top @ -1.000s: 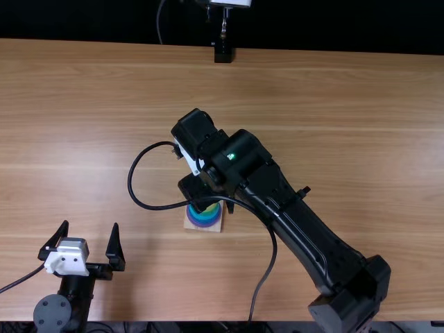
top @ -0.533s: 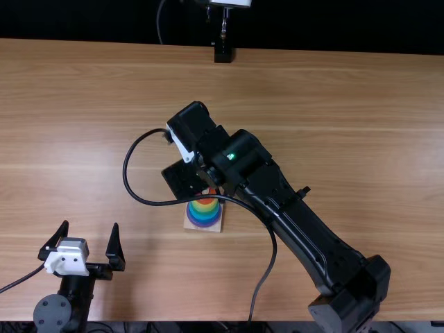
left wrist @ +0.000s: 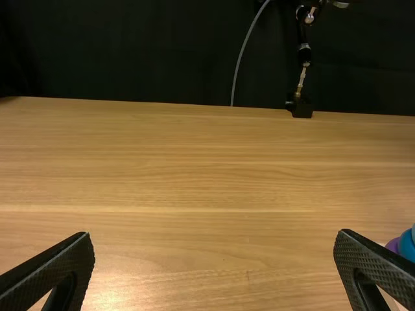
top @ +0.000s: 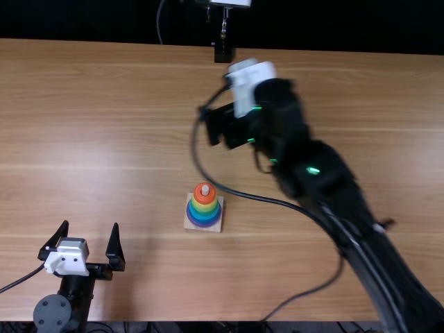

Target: Build the Hanoi tower: stack the rings onto the peg from bottom to top in this color order: purple, dark blue, light blue, dark green, light green, yellow, orange.

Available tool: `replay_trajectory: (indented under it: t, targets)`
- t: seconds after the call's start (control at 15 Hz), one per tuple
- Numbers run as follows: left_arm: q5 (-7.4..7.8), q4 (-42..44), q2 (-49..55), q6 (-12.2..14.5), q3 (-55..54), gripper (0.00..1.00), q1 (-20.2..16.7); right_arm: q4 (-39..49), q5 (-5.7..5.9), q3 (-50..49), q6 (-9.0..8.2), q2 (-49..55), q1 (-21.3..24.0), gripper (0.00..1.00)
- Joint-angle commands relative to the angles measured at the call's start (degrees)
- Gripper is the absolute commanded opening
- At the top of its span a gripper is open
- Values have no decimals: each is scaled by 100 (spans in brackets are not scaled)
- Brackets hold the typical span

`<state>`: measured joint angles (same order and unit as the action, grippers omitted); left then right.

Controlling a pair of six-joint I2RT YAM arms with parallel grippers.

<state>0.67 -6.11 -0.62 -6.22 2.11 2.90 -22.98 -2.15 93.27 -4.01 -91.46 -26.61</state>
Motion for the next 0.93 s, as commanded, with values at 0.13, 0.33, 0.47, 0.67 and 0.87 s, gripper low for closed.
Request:
replay_trajectory:
  t: [0.13, 0.33, 0.47, 0.67, 0.87]
  targets:
    - [-3, -22, 62, 42, -211, 100, -70, 1005, -17, -1496, 64, 1605, 710, 100]
    - [-3, -22, 62, 42, -211, 100, -70, 1090, -48, -2806, 116, 3038, 1519, 100]
    - [-3, -22, 62, 42, -211, 100, -70, 1860, -38, -3799, 348, 4057, 1729, 100]
    - [-3, -22, 62, 42, -211, 100, -70, 3958, -38, -6014, 475, 5718, 2011, 100]
    - [-3, -22, 62, 42, -211, 100, -70, 4697, -27, -7420, 475, 7371, 2318, 100]
